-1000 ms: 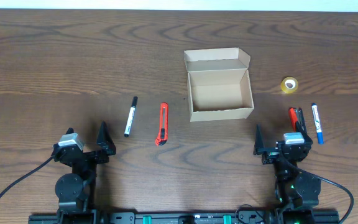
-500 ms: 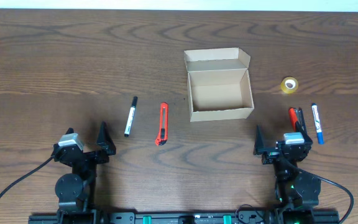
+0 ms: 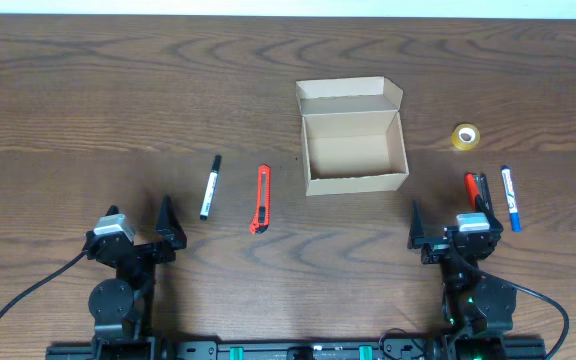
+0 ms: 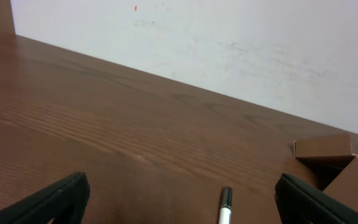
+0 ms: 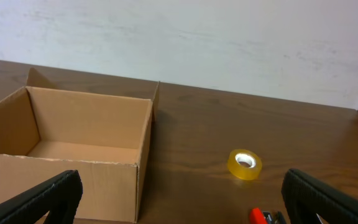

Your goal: Pack container

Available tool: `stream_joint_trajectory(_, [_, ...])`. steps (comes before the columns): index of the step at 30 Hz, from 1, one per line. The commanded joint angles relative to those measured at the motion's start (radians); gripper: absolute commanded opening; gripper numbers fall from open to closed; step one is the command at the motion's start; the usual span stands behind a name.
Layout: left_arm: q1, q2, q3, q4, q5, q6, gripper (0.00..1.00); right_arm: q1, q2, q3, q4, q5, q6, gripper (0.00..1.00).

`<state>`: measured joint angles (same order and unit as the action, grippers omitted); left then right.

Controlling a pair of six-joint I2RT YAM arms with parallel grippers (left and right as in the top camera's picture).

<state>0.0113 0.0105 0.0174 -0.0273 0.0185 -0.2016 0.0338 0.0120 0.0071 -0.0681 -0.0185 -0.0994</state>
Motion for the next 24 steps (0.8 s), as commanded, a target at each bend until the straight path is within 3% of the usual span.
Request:
stream_joint_trajectory(1, [0.001,-0.007,-0.013,-0.050,-0.029,0.022,0.95,-0.008,-0.005,-0.002,-0.002,0.012,-0.014,0.99])
stream_joint_trajectory(8, [0.001,-0.007,-0.013,-0.050,-0.029,0.022,0.95,-0.008,-0.005,-0.002,0.055,0.010,-0.010,0.99])
stream_joint_trajectory(15, [0.001,-0.007,-0.013,-0.050,-0.029,0.022,0.95,-0.008,-0.005,0.016,0.071,-0.121,0.057,0.99])
stream_joint_trajectory(18, [0.001,-0.007,-0.013,-0.050,-0.029,0.022,0.95,-0.008,-0.005,0.092,-0.018,-0.120,0.133,0.99])
stream_joint_trajectory(24, [0.001,-0.007,-0.013,-0.050,-0.029,0.022,0.95,-0.008,0.084,0.379,-0.288,-0.042,0.117,0.99])
